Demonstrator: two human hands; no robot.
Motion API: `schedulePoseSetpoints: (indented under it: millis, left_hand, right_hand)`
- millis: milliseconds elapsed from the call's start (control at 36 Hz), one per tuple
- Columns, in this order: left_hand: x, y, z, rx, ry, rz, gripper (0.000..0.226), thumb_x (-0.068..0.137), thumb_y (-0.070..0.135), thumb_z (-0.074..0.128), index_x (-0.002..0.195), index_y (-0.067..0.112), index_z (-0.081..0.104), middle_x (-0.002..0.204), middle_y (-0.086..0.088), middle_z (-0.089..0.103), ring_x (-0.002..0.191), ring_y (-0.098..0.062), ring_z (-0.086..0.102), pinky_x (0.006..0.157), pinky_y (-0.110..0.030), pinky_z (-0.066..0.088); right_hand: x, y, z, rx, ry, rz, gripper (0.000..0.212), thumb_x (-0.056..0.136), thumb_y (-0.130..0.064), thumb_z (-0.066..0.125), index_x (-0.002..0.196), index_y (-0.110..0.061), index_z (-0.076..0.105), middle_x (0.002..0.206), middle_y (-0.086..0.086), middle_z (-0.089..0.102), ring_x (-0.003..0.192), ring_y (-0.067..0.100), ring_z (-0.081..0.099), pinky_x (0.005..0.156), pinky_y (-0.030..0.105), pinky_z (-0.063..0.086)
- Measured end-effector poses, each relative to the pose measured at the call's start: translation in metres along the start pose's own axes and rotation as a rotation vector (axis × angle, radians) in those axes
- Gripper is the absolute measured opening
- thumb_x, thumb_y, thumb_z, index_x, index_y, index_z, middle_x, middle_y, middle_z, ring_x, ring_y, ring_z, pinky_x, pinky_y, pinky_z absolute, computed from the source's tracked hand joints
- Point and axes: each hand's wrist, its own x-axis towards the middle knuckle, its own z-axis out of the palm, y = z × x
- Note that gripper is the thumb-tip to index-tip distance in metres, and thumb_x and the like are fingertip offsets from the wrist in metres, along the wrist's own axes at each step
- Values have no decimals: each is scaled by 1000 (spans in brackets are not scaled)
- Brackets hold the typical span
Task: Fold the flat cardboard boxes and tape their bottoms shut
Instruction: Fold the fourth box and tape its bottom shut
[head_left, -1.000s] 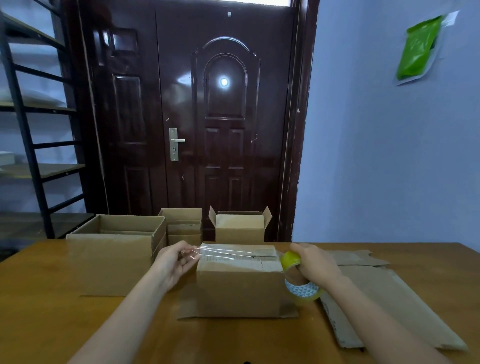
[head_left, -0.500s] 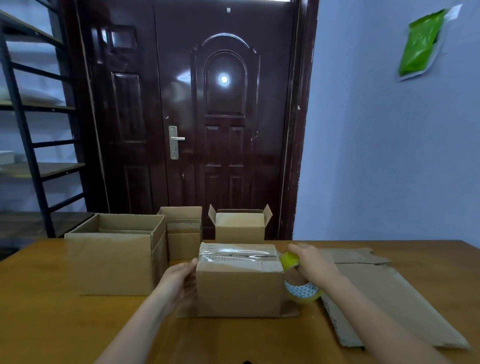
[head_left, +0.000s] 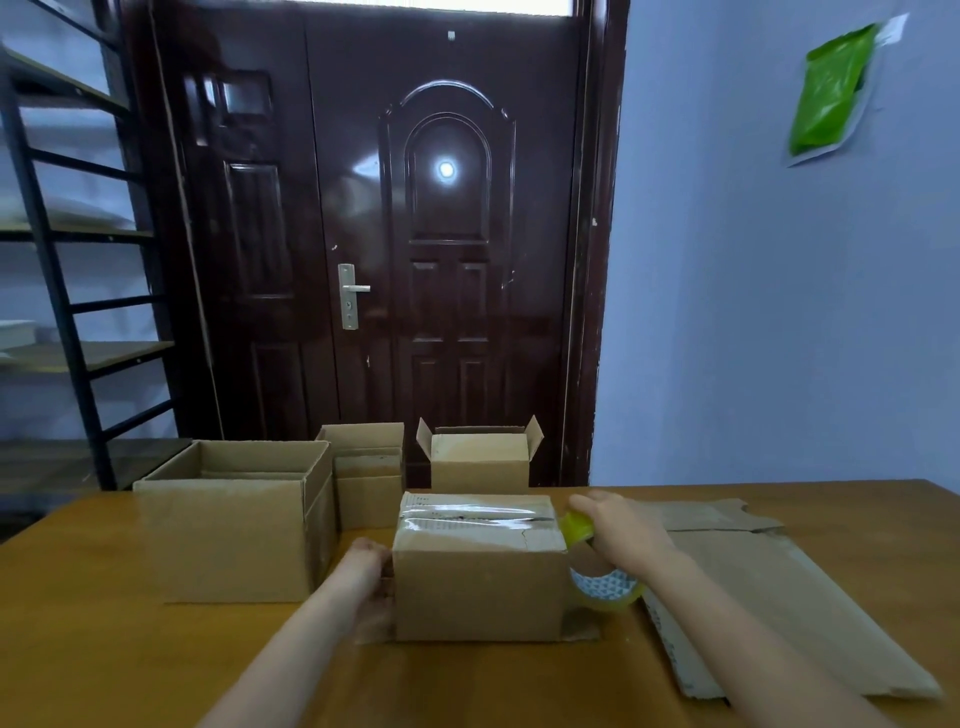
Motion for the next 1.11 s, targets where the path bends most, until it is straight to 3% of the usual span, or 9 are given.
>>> schedulePoseSetpoints:
  millis: [83,167,250,333,417,500,917,1000,1111]
  left_hand:
    - [1,14,1,186,139,243,17,100,13,42,114,5,45,109,-18,55,85,-24,52,78,-38,46]
    - [-6,30,8,240,190,513,38,101,25,39,135,6,40,131,-9,48,118,-24,47,95,-32,36]
    - [-14,47,22,386,66,763,52,102,31,35,149,14,23,155,0,24,143,-16,20,114,-33,19]
    - [-14,57,36,766,-60,895,59,102,37,29,152,20,2,157,10,-5,145,-7,-10,118,-31,1]
    - [-10,52,44,1245,-188,808,57,103,40,19,152,22,-4,159,6,-10,145,-9,-12,117,-33,-4]
    - [-8,47,46,1430,-243,714,54,103,42,12,152,27,-3,159,9,-9,146,-9,-10,117,-36,-5]
    - [-5,51,41,1464,-298,657,53,96,59,16,146,50,-2,160,9,-4,147,-16,-6,116,-42,-6]
    - [-7,51,33,1457,-281,658,53,96,60,16,146,50,1,160,10,-1,147,-14,-4,117,-41,-5]
    - [-14,53,14,1439,-300,631,83,66,78,-3,145,52,4,160,10,2,147,-12,0,117,-39,-2]
  right_hand:
    - [0,0,-3,-16,0,-12,23,87,-8,57,102,-24,53,99,-3,58,83,12,56,60,15,37]
    - [-1,-1,-4,-29,2,-26,24,87,-9,57,105,-24,53,101,-3,58,82,11,52,58,14,32]
    - [-1,-2,-6,-30,11,-32,24,87,-10,57,107,-24,53,103,-3,58,83,11,53,61,14,36]
    - [-2,-1,-4,-12,23,-26,28,88,-10,58,111,-25,54,107,-2,59,90,13,58,69,17,44]
    - [-3,0,0,-2,29,-18,33,88,-8,56,116,-25,53,110,-2,58,93,13,58,73,18,48]
    - [-3,0,3,-3,33,-18,36,88,-5,54,120,-22,52,112,0,56,95,15,57,73,18,45]
    - [-2,0,5,104,45,10,27,86,-8,56,109,-21,57,106,-3,56,91,14,55,72,25,52]
    - [-3,-4,8,227,81,20,28,87,-13,57,113,-22,60,105,-9,53,91,8,51,67,15,43]
    - [-7,-15,18,535,181,101,36,83,-10,64,116,-24,63,101,-15,52,94,4,52,71,15,44]
